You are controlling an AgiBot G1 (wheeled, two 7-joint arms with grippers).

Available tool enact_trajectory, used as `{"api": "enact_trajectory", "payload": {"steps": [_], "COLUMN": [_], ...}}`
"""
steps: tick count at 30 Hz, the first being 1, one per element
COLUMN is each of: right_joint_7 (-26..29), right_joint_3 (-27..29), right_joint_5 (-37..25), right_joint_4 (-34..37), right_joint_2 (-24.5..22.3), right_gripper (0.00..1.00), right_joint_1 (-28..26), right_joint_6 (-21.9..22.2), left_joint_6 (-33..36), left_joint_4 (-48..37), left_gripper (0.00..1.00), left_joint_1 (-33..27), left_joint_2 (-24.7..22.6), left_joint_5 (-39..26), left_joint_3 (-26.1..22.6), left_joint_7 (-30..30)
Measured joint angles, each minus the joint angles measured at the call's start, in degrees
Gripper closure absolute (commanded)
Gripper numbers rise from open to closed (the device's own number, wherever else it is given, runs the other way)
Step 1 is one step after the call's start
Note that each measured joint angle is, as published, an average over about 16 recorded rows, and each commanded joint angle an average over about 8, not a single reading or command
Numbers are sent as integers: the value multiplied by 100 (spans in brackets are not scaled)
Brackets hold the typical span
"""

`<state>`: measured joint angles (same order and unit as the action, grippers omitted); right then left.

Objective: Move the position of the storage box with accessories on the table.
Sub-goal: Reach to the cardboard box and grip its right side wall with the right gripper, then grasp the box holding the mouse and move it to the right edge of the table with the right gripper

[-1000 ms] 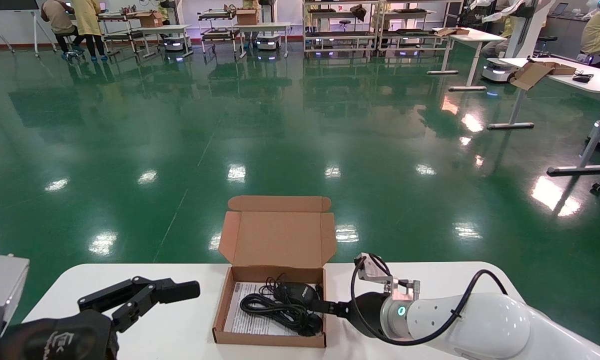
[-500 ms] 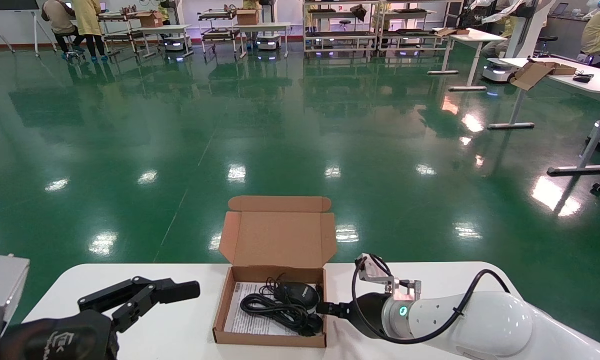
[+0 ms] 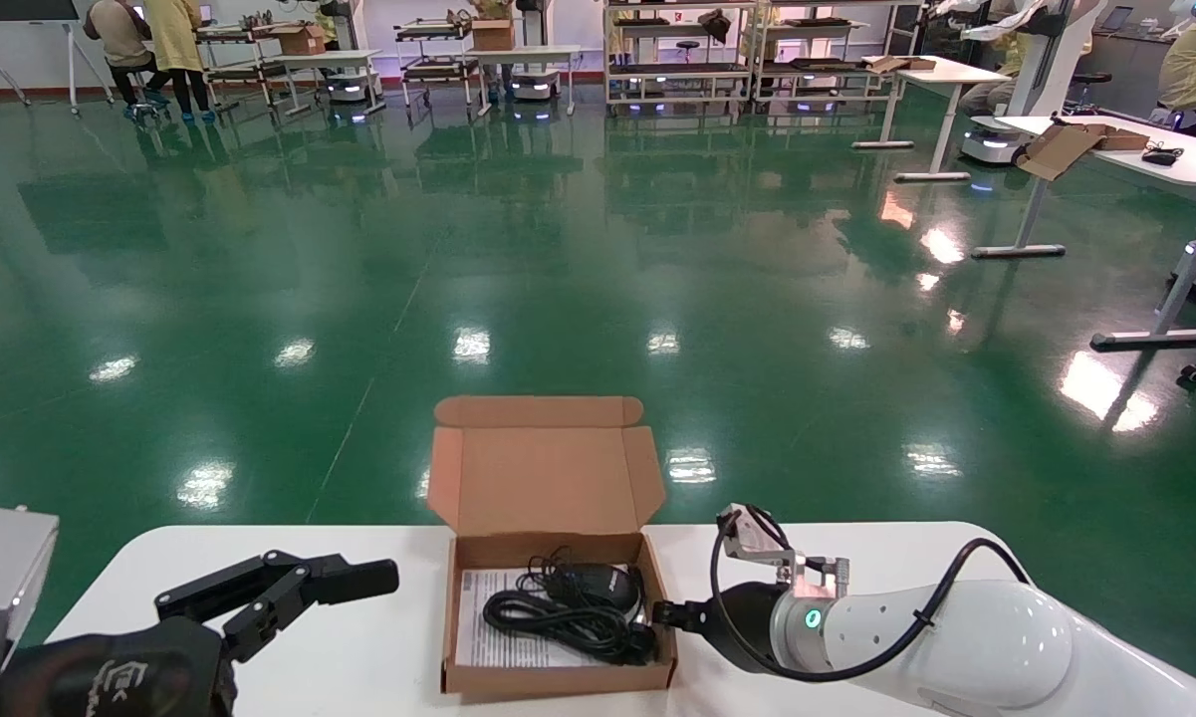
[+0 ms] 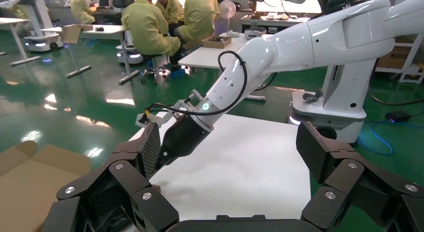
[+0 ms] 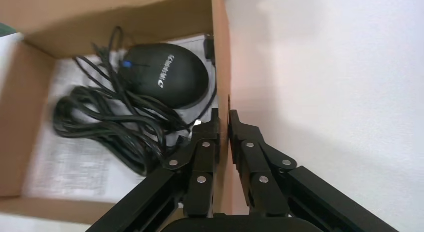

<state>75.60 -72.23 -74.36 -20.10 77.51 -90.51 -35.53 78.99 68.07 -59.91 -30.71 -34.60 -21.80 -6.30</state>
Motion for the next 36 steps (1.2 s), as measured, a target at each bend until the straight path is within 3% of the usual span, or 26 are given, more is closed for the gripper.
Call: {"api": "enact_trajectory", "payload": {"steps": [18,36], "right_joint_7": [-809,-1768], "right_joint_3": [186,342], "right_joint_5": [310,377], "right_joint_4": [346,663], "right_joint_2": [-327,-1275], "right_gripper": [100,100], "right_joint_1": [-572,-1462], "right_joint_6": [-422,-1057], "left_joint_6": [0,0], "left_joint_4": [0,0], "left_gripper": [0,0], "left_joint_1": [0,0], "left_joint_2": [0,0], "left_joint_5": [0,0], "left_joint_3": [0,0], "left_joint_7": [0,0]}}
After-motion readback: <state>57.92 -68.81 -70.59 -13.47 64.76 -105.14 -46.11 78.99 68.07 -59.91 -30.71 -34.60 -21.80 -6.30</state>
